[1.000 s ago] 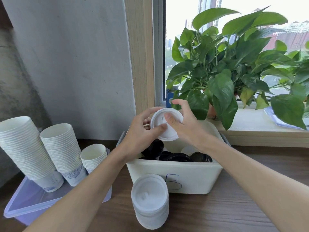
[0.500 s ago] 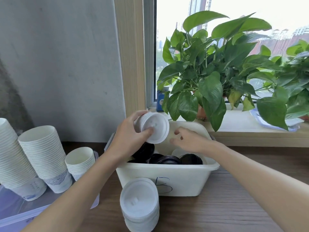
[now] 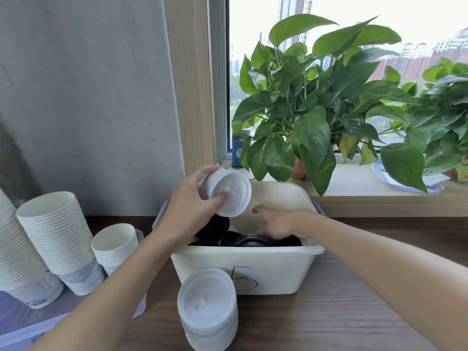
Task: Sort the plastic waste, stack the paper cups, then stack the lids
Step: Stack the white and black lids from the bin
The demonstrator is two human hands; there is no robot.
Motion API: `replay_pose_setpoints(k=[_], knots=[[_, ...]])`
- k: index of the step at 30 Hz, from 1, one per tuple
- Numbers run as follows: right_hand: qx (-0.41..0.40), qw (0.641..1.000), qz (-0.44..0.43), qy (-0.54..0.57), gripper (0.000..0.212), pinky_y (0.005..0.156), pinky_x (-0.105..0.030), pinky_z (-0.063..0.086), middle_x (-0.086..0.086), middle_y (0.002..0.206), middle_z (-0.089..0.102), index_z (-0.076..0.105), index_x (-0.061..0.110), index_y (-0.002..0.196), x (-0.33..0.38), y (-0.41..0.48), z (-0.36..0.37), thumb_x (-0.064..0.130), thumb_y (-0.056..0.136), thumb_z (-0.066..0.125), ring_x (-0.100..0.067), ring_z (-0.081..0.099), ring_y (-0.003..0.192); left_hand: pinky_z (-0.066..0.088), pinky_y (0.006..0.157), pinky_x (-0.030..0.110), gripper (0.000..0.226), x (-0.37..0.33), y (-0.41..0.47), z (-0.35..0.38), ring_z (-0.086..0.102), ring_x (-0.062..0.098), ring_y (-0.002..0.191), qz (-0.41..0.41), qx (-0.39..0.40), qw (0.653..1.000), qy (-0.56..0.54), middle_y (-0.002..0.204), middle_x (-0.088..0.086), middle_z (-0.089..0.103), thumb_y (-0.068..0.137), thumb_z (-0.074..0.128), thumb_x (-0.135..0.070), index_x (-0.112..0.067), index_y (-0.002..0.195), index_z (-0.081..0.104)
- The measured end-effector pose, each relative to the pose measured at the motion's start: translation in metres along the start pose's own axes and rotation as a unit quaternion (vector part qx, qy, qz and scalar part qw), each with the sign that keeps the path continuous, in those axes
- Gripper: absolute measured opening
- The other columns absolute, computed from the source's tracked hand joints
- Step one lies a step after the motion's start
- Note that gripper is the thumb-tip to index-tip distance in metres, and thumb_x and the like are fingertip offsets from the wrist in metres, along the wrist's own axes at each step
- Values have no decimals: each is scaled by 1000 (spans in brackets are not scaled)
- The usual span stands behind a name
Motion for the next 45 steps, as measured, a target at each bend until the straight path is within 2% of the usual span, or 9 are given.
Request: replay_pose_setpoints(k=[5, 11, 15, 22, 24, 28, 33, 39, 45], knots=[[-53, 996, -65, 13, 57, 94, -24, 41, -11, 139, 53, 41, 8, 143, 31, 9, -14, 31, 94, 60, -24, 54, 121, 53, 88, 29, 48, 2, 0, -16, 62, 13, 104, -1, -43, 999, 13, 114, -14, 64, 85, 75, -25, -37, 128, 59], [-18, 997, -68, 3, 72, 100, -30, 43, -7, 140, 50, 32, 14, 148, 49, 27, 7, 40, 88, 65, -26, 53, 123, 48, 90, 28, 51, 7, 0, -26, 58, 13, 109, 3, -57, 996, 62, 121, -8, 63, 84, 73, -28, -35, 132, 56], [-19, 997, -65, 37, 98, 90, -50, 53, -3, 118, 60, 35, 30, 140, 38, 51, 15, 63, 56, 72, -26, 62, 103, 47, 91, 29, 52, 9, -2, -25, 57, 15, 109, 1, -60, 995, 77, 123, -7, 61, 84, 73, -29, -38, 133, 55], [-2, 997, -64, 43, 95, 104, -43, 40, 1, 139, 44, 32, 29, 143, 51, 39, 18, 54, 65, 81, -26, 46, 126, 46, 84, 25, 51, 8, -2, -27, 59, 17, 104, 1, -68, 995, 69, 117, -5, 63, 84, 73, -27, -39, 131, 55], [-15, 997, -60, 49, 98, 102, -45, 42, -3, 136, 45, 29, 28, 142, 51, 38, 16, 51, 62, 83, -29, 48, 122, 47, 85, 25, 51, 7, -2, -28, 58, 16, 106, 4, -74, 995, 68, 118, -7, 63, 85, 74, -27, -39, 131, 55], [-10, 994, -39, 103, 71, 87, -42, 52, -16, 121, 52, 34, 22, 130, 46, 39, 17, 25, 76, 80, -31, 59, 100, 49, 93, 30, 51, 6, -1, -31, 58, 15, 110, 4, -91, 994, 60, 121, -9, 62, 85, 73, -27, -36, 132, 55], [-26, 986, -33, 159, 73, 91, -37, 51, -9, 127, 50, 31, 23, 136, 44, 37, 15, 22, 79, 77, -28, 59, 108, 49, 100, 35, 50, 6, -2, -36, 56, 13, 117, 1, -107, 993, 47, 127, -12, 60, 86, 72, -27, -34, 132, 55], [-93, 964, -18, 249, 61, 59, -23, 39, -4, 116, 47, 38, 14, 132, 30, 20, -12, 8, 80, 68, -20, 48, 100, 48, 101, 35, 50, 4, -2, -35, 55, 12, 118, -9, -105, 993, 44, 129, -8, 59, 86, 72, -27, -33, 132, 54], [-227, 928, -51, 291, 68, 69, -30, 42, -4, 98, 50, 37, 17, 137, 22, -17, -69, 9, 78, 71, -21, 51, 88, 38, 71, 8, 51, -5, -5, -33, 48, -1, 97, -29, -103, 992, 72, 121, 0, 45, 84, 69, -25, -34, 129, 46]])
Point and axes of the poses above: each hand's wrist, its own y-axis towards the middle knuckle, its own z-axis out of the palm, x = y × z, the point moved 10 cm from there along y, towards the middle knuckle
